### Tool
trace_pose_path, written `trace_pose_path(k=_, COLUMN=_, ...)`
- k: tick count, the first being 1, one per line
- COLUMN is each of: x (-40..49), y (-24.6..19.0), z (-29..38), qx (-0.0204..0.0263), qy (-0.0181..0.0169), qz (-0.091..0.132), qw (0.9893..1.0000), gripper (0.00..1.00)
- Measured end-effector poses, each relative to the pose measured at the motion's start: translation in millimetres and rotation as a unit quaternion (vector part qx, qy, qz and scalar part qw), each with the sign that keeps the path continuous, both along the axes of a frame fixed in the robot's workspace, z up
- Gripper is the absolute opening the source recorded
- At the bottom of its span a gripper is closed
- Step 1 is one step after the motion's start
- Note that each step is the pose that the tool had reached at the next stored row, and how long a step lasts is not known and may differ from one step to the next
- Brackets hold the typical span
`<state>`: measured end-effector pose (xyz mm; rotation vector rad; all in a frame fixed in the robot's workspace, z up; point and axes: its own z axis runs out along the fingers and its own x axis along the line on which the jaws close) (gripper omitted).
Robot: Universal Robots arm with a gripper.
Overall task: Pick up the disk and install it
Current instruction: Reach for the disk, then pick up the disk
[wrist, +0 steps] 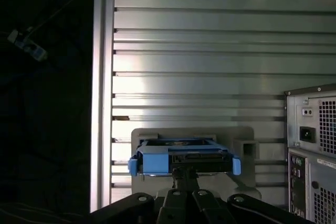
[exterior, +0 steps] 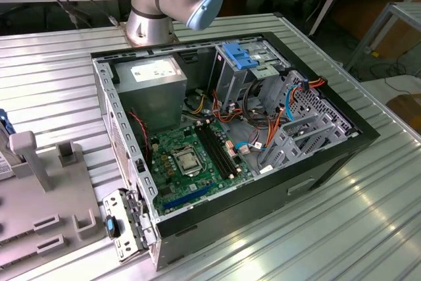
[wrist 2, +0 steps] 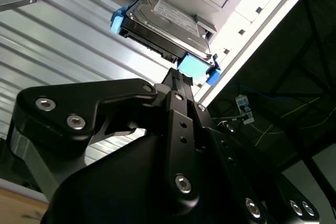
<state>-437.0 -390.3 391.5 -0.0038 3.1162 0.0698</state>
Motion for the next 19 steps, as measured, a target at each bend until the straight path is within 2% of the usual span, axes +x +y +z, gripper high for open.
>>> trace_pose_path(k=1, x=-4.8, y=-1.5, z=-0.1, qx=0.0, qy=0.0, qz=0.0, qw=1.0, gripper=0.11)
trace_pose_path(k=2, x=-5.5, y=-1.7, z=0.0, qx=0.0, qy=0.0, qz=0.0, qw=1.0, gripper=0.11)
trace_pose_path(k=16, x=-6.4, y=-1.7, z=-0.1, qx=0.0, qy=0.0, qz=0.0, qw=1.0, gripper=0.11)
trace_pose_path(k=17, x=-6.5, y=-1.6, z=0.0, qx=0.0, qy=0.0, qz=0.01, qw=0.9999, gripper=0.11)
trace_pose_path(k=18, x=-6.5, y=-1.7, z=-0.2, qx=0.0001, qy=-0.0001, qz=0.036, qw=0.9993, gripper=0.11)
trace_pose_path(k=19, x=-6.5, y=-1.6, z=-0.1, qx=0.0, qy=0.0, qz=0.05, qw=0.9987, gripper=0.11)
